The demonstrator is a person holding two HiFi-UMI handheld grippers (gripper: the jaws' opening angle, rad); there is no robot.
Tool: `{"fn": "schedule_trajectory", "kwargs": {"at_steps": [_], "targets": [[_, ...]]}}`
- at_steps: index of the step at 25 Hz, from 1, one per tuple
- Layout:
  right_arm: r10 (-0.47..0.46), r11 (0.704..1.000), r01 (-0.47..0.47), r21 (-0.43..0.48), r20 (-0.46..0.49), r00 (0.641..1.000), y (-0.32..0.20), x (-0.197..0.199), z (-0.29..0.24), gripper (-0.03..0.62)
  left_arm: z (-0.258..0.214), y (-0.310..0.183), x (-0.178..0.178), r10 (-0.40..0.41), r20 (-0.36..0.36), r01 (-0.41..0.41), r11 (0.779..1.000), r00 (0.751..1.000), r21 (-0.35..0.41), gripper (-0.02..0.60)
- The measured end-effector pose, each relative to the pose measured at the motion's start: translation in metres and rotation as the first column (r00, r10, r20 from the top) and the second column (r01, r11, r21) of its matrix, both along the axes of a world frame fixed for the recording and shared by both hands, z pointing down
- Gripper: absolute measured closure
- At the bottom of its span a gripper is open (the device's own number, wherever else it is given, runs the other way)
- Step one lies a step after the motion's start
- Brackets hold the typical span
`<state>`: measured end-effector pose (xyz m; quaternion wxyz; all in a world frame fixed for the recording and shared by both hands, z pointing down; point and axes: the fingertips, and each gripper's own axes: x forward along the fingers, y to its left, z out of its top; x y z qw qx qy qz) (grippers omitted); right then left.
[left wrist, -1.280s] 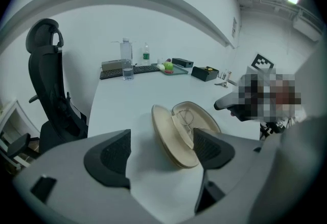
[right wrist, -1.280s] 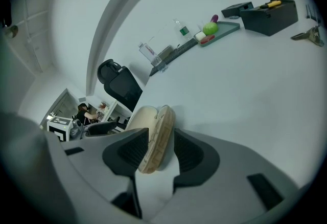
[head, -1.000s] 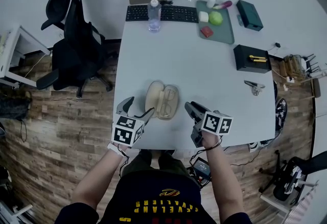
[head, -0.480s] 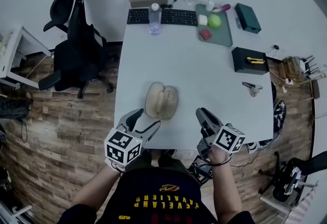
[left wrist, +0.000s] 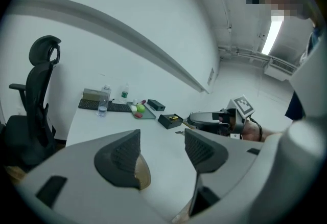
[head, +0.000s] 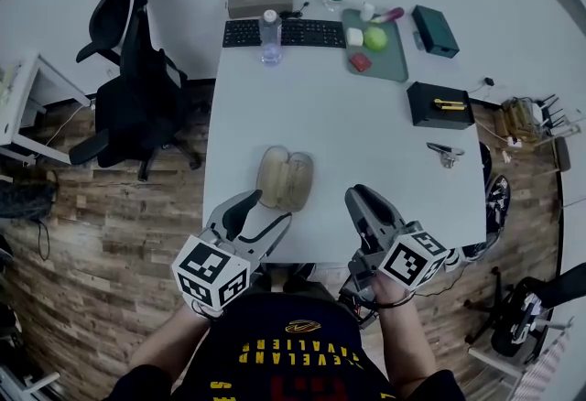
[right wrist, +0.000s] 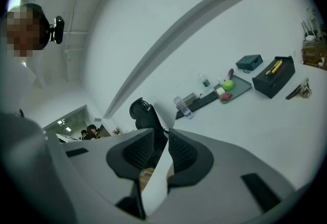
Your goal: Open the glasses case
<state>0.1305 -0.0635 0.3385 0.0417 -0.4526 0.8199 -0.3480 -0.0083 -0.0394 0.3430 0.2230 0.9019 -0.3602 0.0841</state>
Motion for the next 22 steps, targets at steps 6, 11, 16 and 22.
{"fn": "schedule_trajectory", "kwargs": {"at_steps": [6, 11, 16, 22], "targets": [[0.004, 0.989, 0.004, 0.15, -0.052, 0.999, 0.004, -0.006, -0.049, 0.538, -0.046, 0.008, 0.004, 0.029, -0.053, -0.024, 0.995, 0.998, 0.095, 0.38], [0.017, 0.951, 0.039, 0.308, -0.174, 0.985, 0.018, -0.008, -0.084, 0.568, -0.071, 0.019, 0.007, 0.063, -0.066, -0.049, 0.98, 0.996, 0.192, 0.568], [0.032, 0.916, 0.072, 0.395, -0.25, 0.968, 0.024, 0.0, -0.102, 0.569, -0.076, 0.02, 0.008, 0.069, -0.035, -0.059, 0.97, 0.997, 0.236, 0.568], [0.033, 0.9, 0.077, 0.429, -0.245, 0.969, 0.034, 0.0, -0.109, 0.569, -0.075, 0.019, 0.004, 0.041, -0.016, -0.036, 0.965, 0.999, 0.259, 0.568]]}}
